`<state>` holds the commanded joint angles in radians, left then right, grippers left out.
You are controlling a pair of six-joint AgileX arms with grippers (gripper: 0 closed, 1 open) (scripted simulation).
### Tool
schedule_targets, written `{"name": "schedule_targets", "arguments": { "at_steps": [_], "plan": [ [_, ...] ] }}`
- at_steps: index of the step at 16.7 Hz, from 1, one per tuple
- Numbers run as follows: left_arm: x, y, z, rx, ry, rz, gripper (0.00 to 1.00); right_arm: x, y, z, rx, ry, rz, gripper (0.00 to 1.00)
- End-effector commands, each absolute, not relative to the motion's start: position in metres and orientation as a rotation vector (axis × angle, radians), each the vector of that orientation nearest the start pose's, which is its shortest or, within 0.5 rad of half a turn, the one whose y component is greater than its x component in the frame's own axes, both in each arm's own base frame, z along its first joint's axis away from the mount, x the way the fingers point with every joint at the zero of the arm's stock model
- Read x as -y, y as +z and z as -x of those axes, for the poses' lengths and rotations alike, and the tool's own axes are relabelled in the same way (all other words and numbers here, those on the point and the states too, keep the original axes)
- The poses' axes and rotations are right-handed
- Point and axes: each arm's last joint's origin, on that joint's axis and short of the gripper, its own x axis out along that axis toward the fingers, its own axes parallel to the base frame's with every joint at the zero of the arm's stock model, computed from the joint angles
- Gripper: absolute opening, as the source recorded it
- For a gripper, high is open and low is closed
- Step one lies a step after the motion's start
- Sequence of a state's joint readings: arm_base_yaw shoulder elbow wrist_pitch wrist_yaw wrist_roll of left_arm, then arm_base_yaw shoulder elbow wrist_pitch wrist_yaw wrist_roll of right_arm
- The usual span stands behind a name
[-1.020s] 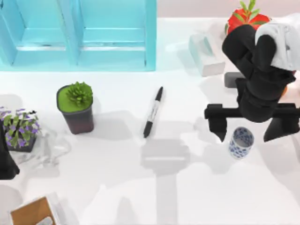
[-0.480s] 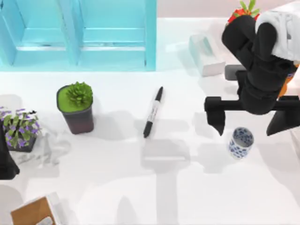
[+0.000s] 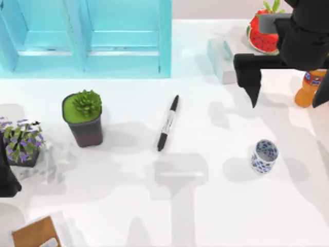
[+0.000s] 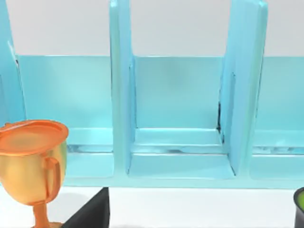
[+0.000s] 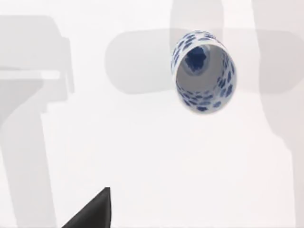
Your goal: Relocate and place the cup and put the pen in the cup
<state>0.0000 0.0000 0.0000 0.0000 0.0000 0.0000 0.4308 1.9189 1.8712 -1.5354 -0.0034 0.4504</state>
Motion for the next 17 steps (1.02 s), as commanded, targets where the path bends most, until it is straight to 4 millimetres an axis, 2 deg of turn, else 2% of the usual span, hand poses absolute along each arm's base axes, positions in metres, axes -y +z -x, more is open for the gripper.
{"name": "schedule_targets", "arguments": {
  "at_steps": [3,8,11,14,17],
  "plan": [
    [0.001,0.16,-0.106,0.0,0.0,0.0,1.0,-0.153,0.316,-0.322,-1.573,-0.008,-0.01,1.0],
    [0.001,0.16,-0.106,0.0,0.0,0.0,1.0,-0.155,0.314,-0.323,-1.574,-0.008,-0.009,1.0],
    [0.001,0.16,-0.106,0.0,0.0,0.0,1.0,-0.17,0.306,-0.338,-1.555,-0.024,-0.058,1.0],
    [0.001,0.16,-0.106,0.0,0.0,0.0,1.0,-0.206,0.277,-0.367,-1.548,-0.052,-0.144,1.0],
    [0.001,0.16,-0.106,0.0,0.0,0.0,1.0,-0.25,0.224,-0.395,-1.569,-0.088,-0.228,1.0]
  ]
}}
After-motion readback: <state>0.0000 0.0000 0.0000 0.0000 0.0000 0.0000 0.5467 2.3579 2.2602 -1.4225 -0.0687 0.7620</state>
